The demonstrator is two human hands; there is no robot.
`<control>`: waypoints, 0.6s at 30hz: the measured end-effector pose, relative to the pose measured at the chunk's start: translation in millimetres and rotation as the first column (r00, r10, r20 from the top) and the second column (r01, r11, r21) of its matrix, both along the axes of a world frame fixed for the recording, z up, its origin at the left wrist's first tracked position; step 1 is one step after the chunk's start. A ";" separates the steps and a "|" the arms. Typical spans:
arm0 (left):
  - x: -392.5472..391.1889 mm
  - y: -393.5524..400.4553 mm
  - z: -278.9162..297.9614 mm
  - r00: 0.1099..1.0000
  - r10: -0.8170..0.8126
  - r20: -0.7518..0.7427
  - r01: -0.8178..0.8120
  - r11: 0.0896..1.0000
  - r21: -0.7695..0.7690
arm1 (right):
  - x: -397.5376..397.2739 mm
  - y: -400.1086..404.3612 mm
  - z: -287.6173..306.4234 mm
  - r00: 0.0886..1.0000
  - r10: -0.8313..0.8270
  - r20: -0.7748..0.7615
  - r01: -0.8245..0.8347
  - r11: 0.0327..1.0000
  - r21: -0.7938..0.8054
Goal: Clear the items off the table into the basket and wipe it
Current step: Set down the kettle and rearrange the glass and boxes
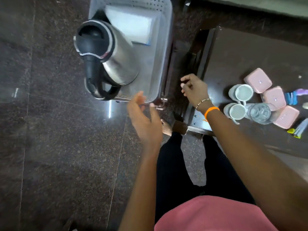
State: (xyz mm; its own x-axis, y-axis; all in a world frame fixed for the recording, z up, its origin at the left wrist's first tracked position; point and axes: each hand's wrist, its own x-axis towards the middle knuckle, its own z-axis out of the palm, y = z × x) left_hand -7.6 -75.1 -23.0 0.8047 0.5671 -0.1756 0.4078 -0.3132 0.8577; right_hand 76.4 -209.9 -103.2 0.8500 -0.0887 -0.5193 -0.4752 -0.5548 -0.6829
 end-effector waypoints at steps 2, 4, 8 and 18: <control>-7.2 -33.8 -6.1 0.977 -0.195 -0.087 0.179 0.971 -0.157 | -26.2 -38.0 -0.5 0.996 0.094 0.007 -0.093 0.990 -0.104; -13.1 -66.5 -13.8 0.917 -0.377 -0.129 0.345 0.913 -0.217 | -51.4 -77.5 0.3 0.990 0.139 0.009 -0.135 0.974 -0.182; -24.4 -132.8 -23.3 0.781 -0.592 -0.198 0.509 0.788 -0.346 | -91.8 -158.5 1.6 0.988 0.154 0.019 -0.135 0.915 -0.380; -50.5 -256.0 -46.1 0.560 -0.764 -0.321 0.619 0.643 -0.451 | -113.1 -277.5 -27.8 0.928 0.249 -0.276 -0.363 0.764 -0.534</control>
